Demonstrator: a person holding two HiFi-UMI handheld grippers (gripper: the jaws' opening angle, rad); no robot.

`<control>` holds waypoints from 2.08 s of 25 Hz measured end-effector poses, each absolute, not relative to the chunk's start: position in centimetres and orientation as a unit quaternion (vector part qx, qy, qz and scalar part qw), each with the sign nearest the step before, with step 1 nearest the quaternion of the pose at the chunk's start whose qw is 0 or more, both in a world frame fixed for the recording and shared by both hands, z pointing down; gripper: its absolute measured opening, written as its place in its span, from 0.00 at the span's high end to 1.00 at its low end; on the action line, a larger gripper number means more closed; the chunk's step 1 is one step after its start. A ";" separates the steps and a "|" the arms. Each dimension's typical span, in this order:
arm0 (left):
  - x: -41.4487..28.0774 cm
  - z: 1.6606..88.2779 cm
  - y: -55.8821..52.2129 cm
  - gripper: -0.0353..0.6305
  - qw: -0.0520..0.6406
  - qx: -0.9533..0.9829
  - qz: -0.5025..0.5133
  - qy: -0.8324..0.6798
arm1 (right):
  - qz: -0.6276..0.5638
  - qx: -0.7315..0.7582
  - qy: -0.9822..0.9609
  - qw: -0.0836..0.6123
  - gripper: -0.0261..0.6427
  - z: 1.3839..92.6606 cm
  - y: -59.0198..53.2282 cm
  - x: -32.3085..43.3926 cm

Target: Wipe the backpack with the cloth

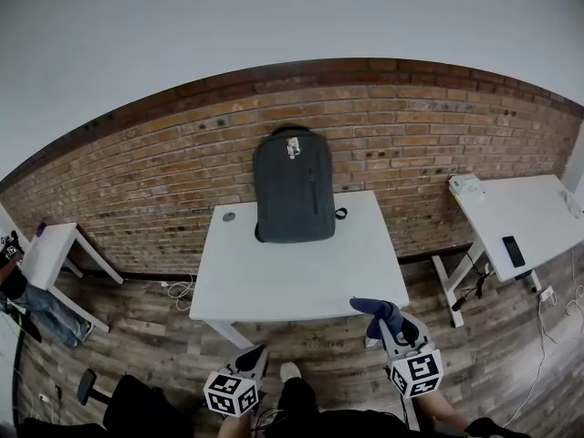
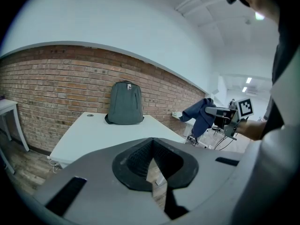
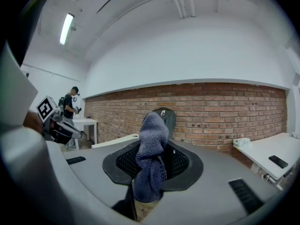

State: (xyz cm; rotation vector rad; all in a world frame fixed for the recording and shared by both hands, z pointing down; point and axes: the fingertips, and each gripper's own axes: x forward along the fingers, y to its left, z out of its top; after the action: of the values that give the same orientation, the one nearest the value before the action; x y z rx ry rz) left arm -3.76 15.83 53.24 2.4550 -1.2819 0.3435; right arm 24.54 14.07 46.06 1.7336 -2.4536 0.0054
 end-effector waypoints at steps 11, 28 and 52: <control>-6.3 53.1 5.1 0.95 0.166 0.873 0.111 -0.445 | 0.011 0.587 -0.807 0.064 0.81 46.5 4.4 22.3; -11.1 52.2 -9.9 0.95 0.175 0.887 0.110 -0.414 | 0.022 0.612 -0.788 0.062 0.81 45.3 -9.0 16.7; -9.9 53.9 -20.6 0.95 0.187 0.911 0.113 -0.351 | 0.049 0.667 -0.741 0.055 0.81 45.6 -15.5 16.8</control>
State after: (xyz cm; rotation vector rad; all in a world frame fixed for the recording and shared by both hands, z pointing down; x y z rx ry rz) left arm -9.85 -20.58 53.89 2.5631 -0.9887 0.3167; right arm 16.80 -15.52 45.58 2.0253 -2.2509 0.1484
